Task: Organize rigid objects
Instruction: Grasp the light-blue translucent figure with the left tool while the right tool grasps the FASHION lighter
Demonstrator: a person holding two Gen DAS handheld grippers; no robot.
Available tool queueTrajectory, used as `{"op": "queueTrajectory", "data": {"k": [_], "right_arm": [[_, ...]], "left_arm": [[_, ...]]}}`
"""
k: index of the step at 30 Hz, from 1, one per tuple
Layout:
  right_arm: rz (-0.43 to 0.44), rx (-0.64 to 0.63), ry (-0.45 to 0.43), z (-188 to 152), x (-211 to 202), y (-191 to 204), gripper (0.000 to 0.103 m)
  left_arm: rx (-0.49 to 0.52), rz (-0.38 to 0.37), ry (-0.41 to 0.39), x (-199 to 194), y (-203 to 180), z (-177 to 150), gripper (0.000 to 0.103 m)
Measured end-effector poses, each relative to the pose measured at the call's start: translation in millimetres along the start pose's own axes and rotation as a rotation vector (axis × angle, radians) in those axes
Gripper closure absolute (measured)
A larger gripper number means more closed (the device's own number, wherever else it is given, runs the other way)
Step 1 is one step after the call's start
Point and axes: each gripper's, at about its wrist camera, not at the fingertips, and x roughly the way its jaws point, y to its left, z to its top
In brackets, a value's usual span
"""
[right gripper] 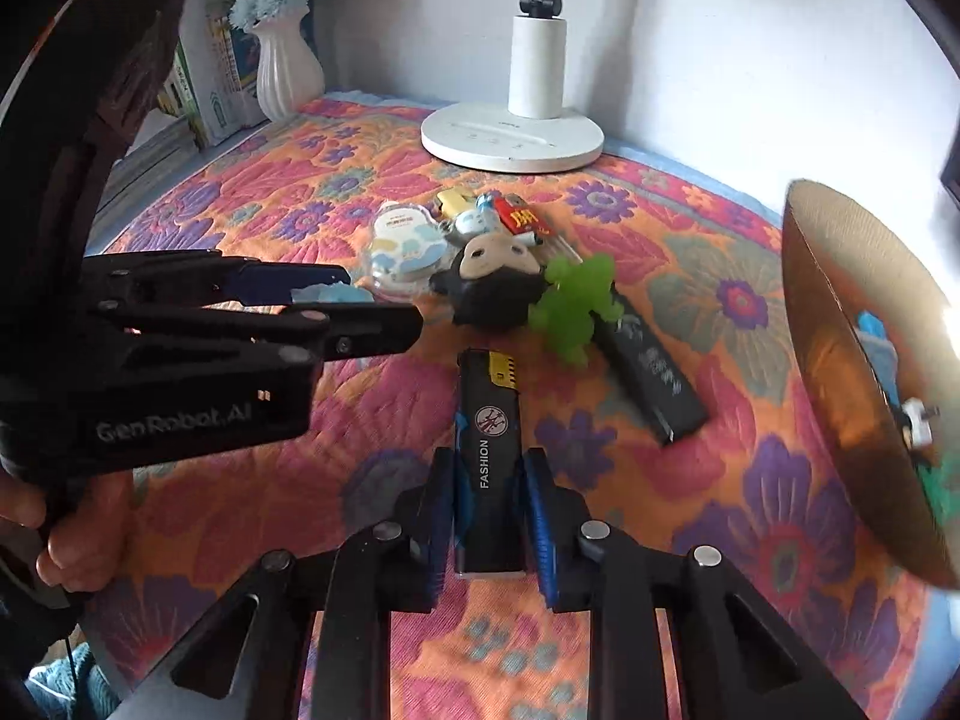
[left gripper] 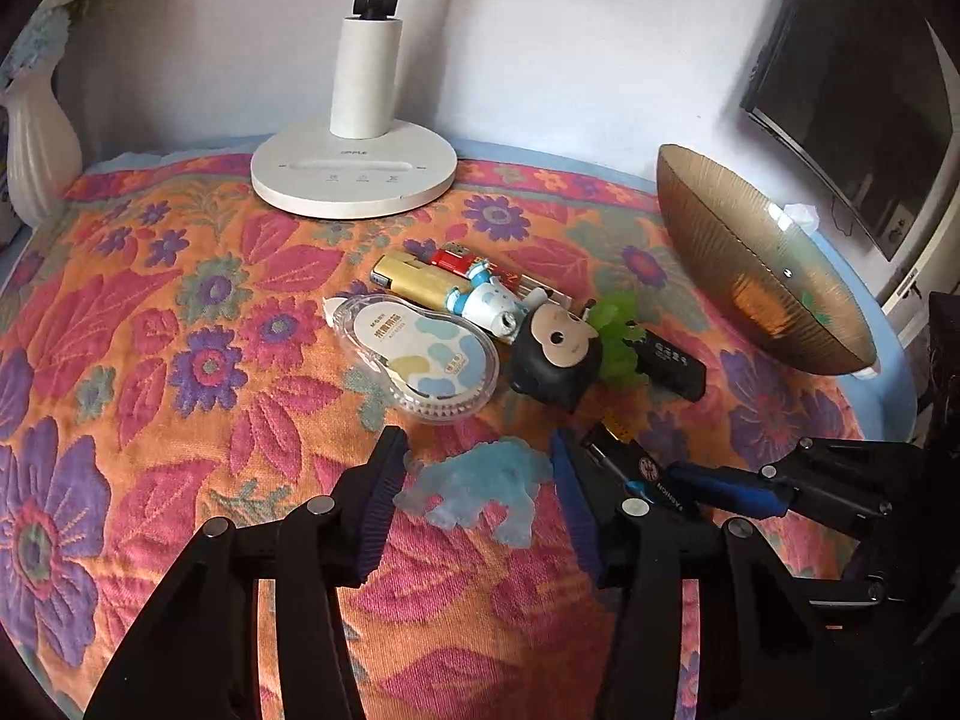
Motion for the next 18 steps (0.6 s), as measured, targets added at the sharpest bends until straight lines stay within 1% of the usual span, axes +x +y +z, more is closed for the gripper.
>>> {"op": "queueTrajectory", "data": {"k": [4,6,9,11,13,15,16,17,18], "right_arm": [[-0.054,0.067,0.005,-16.1,-12.9,10.1,0.081],[-0.078,0.114,0.011,-24.6,-18.6,12.9,0.081],[-0.089,0.164,0.008,-33.9,-23.8,13.8,0.081],[-0.085,0.171,0.002,-37.3,-25.2,14.0,0.081],[-0.090,0.169,-0.003,-39.2,-25.8,14.8,0.081],[-0.090,0.173,-0.009,-41.2,-27.1,15.1,0.081],[-0.077,0.181,-0.012,-42.4,-27.6,13.1,0.080],[-0.055,0.189,-0.013,-43.9,-28.6,10.3,0.076],[-0.026,0.198,-0.014,-45.6,-29.9,6.1,0.072]], "left_arm": [[0.061,-0.001,-0.011,-18.3,-4.7,-16.6,0.057],[0.083,0.016,-0.015,-25.9,-4.3,-25.3,0.057],[0.078,0.043,-0.020,-29.5,1.4,-35.5,0.057],[0.065,0.053,-0.003,-27.0,5.7,-38.4,0.057],[0.070,0.053,-0.018,-27.9,4.7,-37.6,0.057],[0.081,0.066,-0.013,-26.8,3.4,-37.6,0.056],[0.084,0.070,-0.005,-26.6,3.0,-38.7,0.055],[0.085,0.068,0.010,-25.6,3.0,-39.7,0.046],[0.091,0.056,0.021,-25.7,2.6,-39.9,0.041]]}}
